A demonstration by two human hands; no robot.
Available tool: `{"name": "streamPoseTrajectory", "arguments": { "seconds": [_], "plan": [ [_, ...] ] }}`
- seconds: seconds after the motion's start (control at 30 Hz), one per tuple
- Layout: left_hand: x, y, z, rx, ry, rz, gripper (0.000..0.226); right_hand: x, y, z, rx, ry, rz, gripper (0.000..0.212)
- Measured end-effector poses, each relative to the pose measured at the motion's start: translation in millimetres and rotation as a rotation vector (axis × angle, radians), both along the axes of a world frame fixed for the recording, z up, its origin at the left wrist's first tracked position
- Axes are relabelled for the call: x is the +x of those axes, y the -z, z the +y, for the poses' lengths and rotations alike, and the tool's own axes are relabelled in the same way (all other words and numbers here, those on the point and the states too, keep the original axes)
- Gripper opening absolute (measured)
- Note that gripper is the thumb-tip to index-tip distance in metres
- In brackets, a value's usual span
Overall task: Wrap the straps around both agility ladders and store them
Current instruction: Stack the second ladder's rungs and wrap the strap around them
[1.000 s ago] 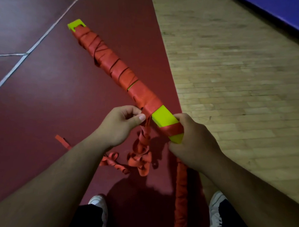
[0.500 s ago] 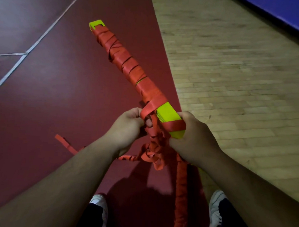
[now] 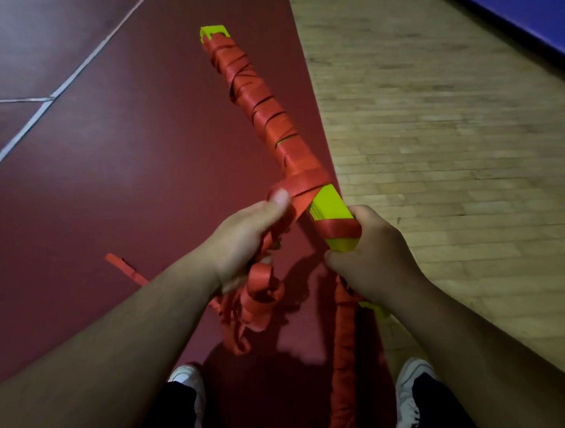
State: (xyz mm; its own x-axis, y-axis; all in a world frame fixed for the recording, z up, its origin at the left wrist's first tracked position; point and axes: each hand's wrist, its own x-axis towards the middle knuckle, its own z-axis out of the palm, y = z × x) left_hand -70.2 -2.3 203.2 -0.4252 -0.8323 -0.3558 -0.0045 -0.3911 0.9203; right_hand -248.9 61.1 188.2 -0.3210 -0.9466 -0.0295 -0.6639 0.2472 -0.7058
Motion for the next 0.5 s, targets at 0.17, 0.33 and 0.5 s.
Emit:
{"name": "streamPoseTrajectory", "arguments": {
  "seconds": [0.17, 0.33, 0.5],
  "plan": [
    [15, 16, -6, -0.293, 0.196, -0.332, 0.023, -7, -3, 1, -0.030, 0.025, -0.041, 0.047],
    [17, 18, -9, -0.384, 0.067, -0.330, 0.025, -8, -5, 0, -0.033, 0.061, -0.091, 0.043],
    [17, 15, -11, -0.414, 0.021, -0.364, 0.037, -10, -4, 1, -0.024, 0.075, -0.099, 0.046]
  ]
}}
